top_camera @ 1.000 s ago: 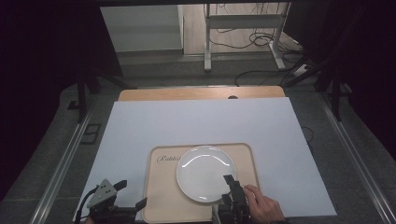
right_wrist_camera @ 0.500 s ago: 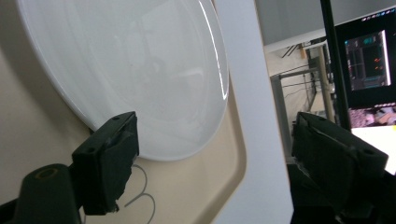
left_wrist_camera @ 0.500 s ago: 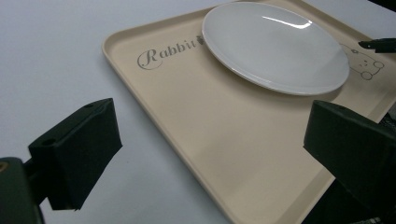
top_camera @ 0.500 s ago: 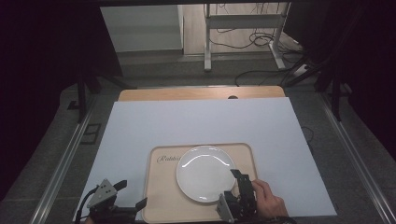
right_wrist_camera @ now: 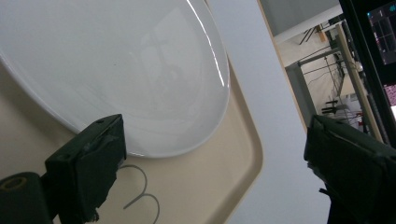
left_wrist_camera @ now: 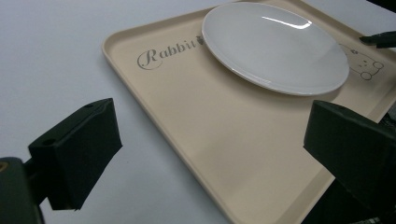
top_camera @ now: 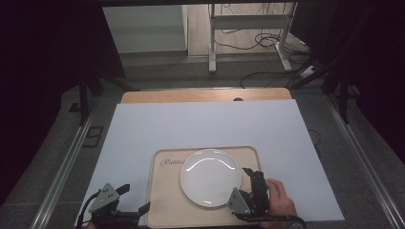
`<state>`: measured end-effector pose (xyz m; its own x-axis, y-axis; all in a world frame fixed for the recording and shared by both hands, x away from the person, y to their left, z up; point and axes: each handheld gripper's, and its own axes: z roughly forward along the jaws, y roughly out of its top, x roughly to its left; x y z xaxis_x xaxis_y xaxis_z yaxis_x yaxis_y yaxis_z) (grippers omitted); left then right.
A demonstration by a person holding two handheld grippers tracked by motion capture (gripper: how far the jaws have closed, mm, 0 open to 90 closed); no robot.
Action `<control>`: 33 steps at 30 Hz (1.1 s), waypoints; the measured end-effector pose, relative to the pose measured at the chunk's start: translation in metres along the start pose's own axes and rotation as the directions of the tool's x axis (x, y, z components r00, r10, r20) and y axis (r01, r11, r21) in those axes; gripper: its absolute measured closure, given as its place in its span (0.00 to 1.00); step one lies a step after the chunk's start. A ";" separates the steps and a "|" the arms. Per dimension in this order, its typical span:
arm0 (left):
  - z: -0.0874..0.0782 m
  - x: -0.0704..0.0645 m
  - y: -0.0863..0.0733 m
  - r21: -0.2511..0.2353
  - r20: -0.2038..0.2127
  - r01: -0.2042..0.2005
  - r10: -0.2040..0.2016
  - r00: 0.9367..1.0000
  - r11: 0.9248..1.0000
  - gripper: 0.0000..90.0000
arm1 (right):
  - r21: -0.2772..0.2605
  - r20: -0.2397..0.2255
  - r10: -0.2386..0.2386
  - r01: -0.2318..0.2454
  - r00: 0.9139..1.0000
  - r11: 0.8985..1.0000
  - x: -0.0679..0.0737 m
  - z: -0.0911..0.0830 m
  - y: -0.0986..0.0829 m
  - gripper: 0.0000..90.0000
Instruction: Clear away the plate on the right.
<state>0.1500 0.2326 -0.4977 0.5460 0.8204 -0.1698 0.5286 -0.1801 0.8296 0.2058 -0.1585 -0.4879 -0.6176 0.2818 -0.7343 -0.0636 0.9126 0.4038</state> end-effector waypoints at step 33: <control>0.000 0.000 0.000 0.000 0.000 -0.001 0.001 1.000 1.000 0.04 | -0.028 -0.125 0.324 -0.330 0.938 0.944 -0.036 -0.004 -0.030 0.00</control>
<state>0.1498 0.2325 -0.4977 0.5467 0.8201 -0.1688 0.5279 -0.1811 0.8298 0.2273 -0.1974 -0.4716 -0.6978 0.5231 -0.4893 0.1215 0.7596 0.6389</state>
